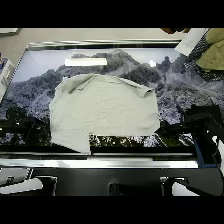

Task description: Fold the clothes and pants, and hang the long-sleeved shirts on hangers.

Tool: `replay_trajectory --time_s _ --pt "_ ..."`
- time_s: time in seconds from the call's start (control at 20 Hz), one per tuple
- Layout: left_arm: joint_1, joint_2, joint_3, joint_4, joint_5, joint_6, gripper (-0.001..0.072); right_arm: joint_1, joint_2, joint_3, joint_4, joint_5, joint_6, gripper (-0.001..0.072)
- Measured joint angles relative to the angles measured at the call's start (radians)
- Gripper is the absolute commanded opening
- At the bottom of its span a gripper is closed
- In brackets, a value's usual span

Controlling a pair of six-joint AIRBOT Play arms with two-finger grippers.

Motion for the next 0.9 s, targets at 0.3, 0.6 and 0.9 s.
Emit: replay_trajectory --time_s 0.3,0.6,0.9 --pt "-0.007 -0.001 -0.051 -0.007 0.036 0.027 0.0529 0.000 0.010 0.000 0.003 -0.002 0.000 0.0034" --pt "-0.076 -0.031 -0.058 -0.050 0.121 0.031 0.0366 0.000 0.010 0.000 0.010 -0.004 -0.004 0.0034" --pt "-0.135 -0.061 -0.060 -0.070 0.166 0.029 0.0234 0.000 0.024 0.000 0.011 -0.011 -0.003 0.0032"
